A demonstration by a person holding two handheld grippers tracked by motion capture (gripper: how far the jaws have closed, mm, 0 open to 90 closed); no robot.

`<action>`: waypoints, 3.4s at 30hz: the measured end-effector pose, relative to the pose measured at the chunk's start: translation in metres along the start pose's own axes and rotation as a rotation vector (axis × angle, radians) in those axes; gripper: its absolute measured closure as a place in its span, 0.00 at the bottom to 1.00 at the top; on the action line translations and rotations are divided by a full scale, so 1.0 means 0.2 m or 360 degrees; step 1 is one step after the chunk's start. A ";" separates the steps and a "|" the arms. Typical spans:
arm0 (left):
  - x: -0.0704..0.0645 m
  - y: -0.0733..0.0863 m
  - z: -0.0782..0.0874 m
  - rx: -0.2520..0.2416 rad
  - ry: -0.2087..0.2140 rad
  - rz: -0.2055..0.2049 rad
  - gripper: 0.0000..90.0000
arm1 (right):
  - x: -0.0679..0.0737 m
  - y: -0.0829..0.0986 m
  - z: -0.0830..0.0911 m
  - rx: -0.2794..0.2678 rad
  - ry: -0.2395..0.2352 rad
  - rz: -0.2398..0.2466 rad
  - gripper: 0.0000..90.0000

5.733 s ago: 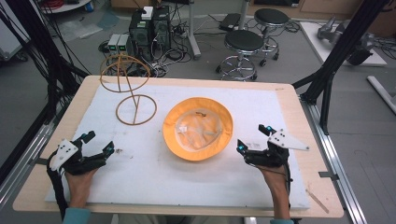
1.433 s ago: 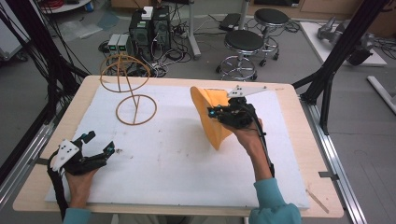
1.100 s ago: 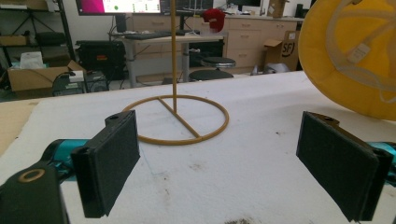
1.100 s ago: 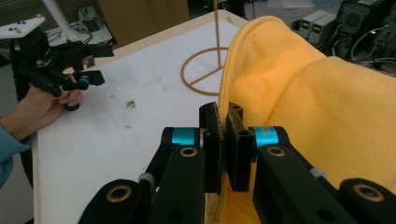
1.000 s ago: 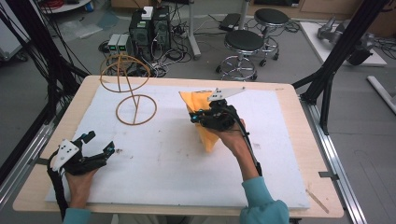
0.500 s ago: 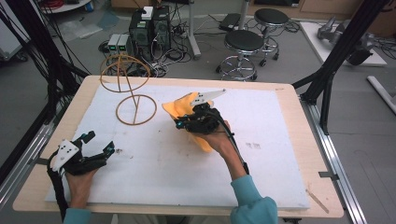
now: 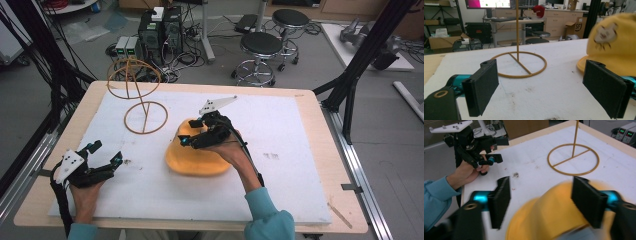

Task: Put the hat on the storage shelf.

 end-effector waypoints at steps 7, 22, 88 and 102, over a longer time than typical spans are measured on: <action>0.00 0.00 0.00 0.0004 0.0002 -0.0009 0.15 | 0.00 -0.01 0.03 -0.0022 0.0005 0.0006 0.21; 0.00 0.00 0.00 0.0006 0.0000 -0.0010 0.15 | -0.04 0.04 0.15 -0.0058 0.0151 0.0021 0.15; -0.49 -0.37 -0.30 0.0317 0.0668 -0.0197 0.12 | -0.22 0.86 0.65 -0.0295 0.0895 -0.0186 0.13; -0.69 -0.30 -0.49 0.0520 0.0873 -0.0330 0.12 | -0.19 0.88 0.70 -0.0493 0.0962 -0.0114 0.13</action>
Point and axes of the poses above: each handheld gripper's, and its own axes: z roughly backward along the jaws, y roughly out of its underside, x roughly to its left, the point moved 8 cm from there along -z, roughly forward along the jaws, and after that the axes turned 6 degrees about -y, right-handed, at the moved point
